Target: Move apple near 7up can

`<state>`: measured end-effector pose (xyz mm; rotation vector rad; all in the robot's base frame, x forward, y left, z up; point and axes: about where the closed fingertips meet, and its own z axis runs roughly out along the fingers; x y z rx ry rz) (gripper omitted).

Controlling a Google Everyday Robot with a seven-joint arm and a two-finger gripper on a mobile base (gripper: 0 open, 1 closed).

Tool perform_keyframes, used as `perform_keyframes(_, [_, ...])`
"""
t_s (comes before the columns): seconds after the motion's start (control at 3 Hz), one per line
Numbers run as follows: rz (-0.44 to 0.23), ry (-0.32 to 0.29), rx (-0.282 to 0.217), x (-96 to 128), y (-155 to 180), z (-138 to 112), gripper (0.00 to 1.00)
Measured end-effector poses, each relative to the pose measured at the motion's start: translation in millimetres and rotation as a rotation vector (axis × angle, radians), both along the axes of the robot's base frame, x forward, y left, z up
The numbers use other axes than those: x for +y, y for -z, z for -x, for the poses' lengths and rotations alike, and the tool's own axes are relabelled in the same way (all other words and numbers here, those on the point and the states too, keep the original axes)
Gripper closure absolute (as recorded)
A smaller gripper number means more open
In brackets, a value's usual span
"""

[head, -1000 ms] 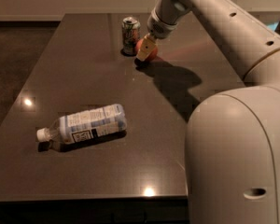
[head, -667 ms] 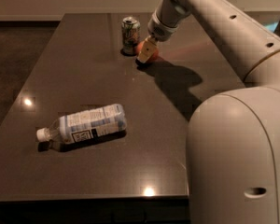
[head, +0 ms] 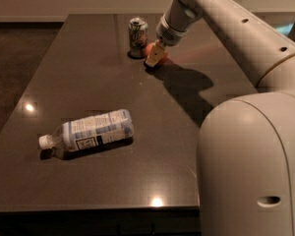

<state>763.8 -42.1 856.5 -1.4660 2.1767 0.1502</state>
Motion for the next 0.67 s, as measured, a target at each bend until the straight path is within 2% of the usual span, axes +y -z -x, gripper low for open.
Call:
perform_keyframes(0.33, [0.001,-0.003,0.005,2.2,3.8,-0.3,0.00])
perform_keyframes(0.67, [0.001,-0.003,0.005,2.2,3.8,-0.3,0.00])
